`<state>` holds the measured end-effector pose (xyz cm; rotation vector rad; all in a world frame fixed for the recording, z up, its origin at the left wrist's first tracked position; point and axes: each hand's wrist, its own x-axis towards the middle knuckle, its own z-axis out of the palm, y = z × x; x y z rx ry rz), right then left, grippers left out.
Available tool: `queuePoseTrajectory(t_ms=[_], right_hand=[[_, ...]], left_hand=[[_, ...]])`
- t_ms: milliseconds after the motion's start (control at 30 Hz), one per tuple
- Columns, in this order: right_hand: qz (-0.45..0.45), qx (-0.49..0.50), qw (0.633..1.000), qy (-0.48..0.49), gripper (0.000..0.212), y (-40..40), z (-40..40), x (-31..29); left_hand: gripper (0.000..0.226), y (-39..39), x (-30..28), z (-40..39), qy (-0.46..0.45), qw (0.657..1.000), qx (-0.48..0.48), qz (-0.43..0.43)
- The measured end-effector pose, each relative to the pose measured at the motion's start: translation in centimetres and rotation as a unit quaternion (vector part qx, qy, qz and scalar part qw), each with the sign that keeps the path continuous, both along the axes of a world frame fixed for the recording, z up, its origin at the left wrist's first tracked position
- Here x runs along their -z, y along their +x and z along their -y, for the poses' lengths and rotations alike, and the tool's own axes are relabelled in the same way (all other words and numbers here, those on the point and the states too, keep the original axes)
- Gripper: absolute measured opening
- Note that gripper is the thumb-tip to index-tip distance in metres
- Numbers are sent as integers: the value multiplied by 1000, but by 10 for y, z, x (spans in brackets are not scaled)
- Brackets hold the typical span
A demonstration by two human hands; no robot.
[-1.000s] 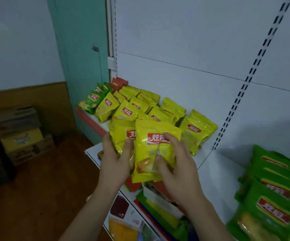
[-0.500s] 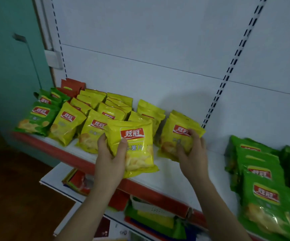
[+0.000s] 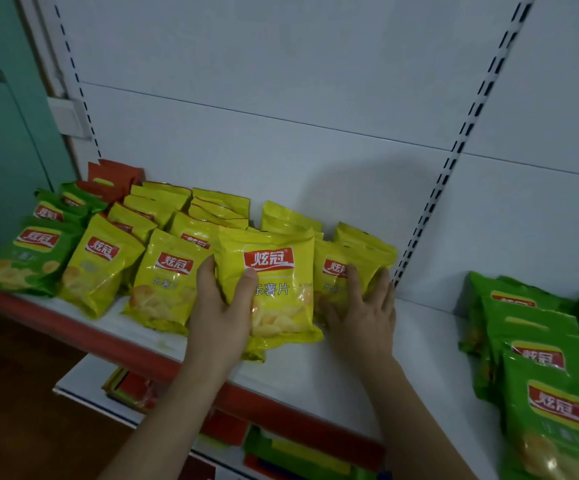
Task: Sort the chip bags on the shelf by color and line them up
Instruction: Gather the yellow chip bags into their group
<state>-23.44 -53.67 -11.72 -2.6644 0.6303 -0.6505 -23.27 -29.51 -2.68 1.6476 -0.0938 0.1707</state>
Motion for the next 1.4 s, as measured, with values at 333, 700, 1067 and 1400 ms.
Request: queuePoseTrajectory(t_ms=[333,700,1067,1400], right_hand=[[202,-19,975,89,72,-40,-19,-59],[222,-53,963,142,81,-93,-89,-76],[53,48,997,-7,84,-47,-46,-23],[-25,32,997,-63,103,-46,-42,-4]], left_hand=[[65,14,-4,19,-35,996,72,39],[71,27,2,0,6,987,150,49],[64,28,8,-25,39,991,112,67],[65,22,16,-23,87,988,97,81]])
